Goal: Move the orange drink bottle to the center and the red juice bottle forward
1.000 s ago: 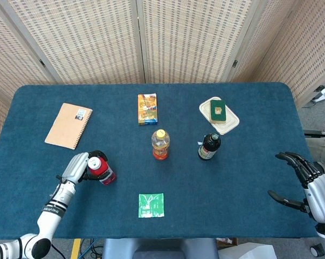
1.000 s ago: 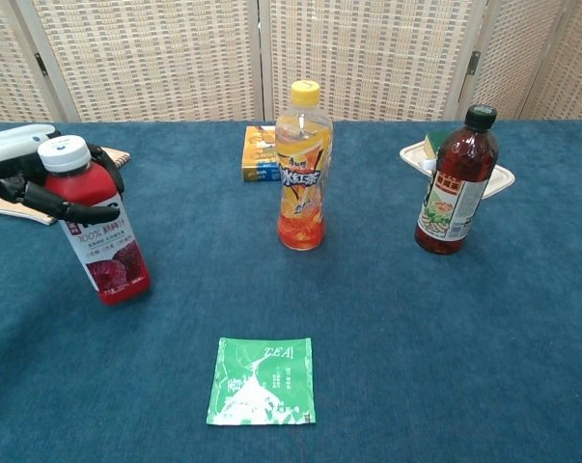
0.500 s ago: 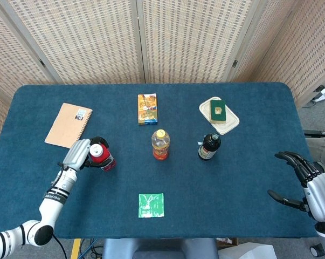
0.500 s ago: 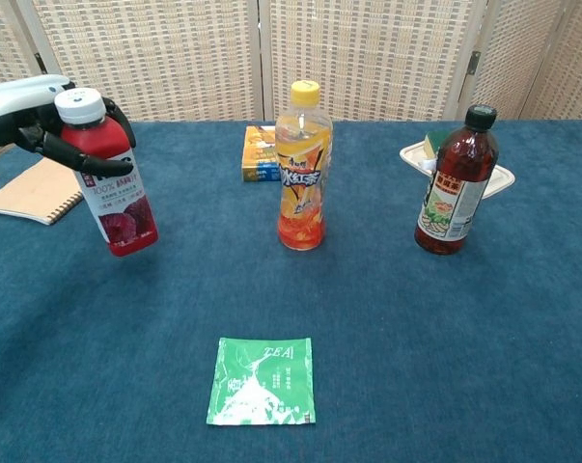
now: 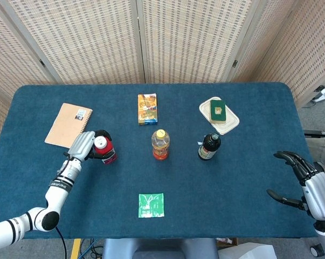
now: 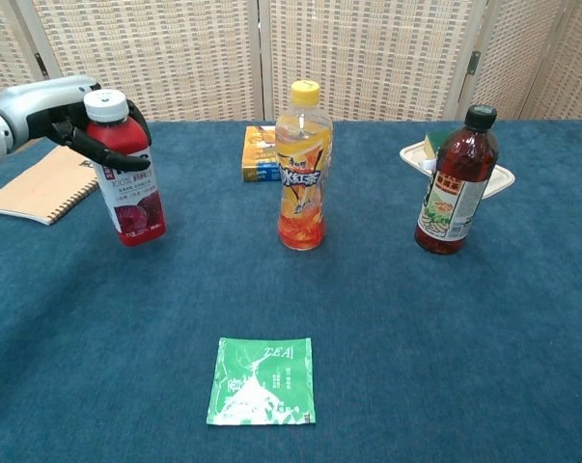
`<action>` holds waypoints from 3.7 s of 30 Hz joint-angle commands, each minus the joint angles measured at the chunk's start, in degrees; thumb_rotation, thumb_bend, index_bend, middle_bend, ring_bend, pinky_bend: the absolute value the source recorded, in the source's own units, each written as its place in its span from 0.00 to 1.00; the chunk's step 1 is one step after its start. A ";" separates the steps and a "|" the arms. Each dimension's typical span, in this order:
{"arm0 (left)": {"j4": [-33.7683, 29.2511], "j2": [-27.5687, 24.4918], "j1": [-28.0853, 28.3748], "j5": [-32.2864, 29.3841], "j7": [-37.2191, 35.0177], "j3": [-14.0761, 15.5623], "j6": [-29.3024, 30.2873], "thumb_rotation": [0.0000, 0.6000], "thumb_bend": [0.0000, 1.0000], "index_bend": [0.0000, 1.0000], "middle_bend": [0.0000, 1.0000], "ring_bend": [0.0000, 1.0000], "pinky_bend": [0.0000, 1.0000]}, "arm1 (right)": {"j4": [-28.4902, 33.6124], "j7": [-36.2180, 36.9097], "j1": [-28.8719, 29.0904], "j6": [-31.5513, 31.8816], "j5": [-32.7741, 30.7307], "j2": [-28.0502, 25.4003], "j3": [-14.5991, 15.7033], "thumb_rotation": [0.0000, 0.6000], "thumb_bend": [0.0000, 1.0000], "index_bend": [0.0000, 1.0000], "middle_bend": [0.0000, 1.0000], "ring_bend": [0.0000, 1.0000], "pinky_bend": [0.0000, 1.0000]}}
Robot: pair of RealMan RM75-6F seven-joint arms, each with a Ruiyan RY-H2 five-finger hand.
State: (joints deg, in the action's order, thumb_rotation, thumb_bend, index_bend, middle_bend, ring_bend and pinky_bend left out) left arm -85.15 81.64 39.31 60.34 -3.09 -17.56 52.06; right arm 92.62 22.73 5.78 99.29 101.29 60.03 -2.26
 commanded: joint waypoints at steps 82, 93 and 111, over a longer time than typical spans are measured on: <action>20.32 10.38 5.29 3.04 -11.33 -0.19 -4.99 1.00 0.17 0.01 0.17 0.31 0.45 | -1.91 3.32 0.87 -3.35 -3.60 0.13 -0.88 1.00 0.10 0.14 0.25 0.17 0.35; 13.37 6.45 4.74 -0.71 -7.01 -0.95 -5.34 1.00 0.17 0.00 0.04 0.24 0.45 | -1.85 3.46 0.81 -3.03 -3.08 0.06 -0.74 1.00 0.10 0.14 0.25 0.17 0.35; 2.65 -0.65 1.65 -3.89 -3.58 -1.18 -1.61 1.00 0.17 0.00 0.03 0.23 0.45 | -1.27 2.52 0.33 -1.67 -1.13 -0.01 -0.03 1.00 0.10 0.14 0.25 0.17 0.35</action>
State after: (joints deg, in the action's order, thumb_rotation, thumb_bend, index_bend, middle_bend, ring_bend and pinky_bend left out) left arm -82.11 81.30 41.24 56.49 -6.81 -18.85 50.18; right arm 91.35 25.25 6.11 97.61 100.15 60.02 -2.29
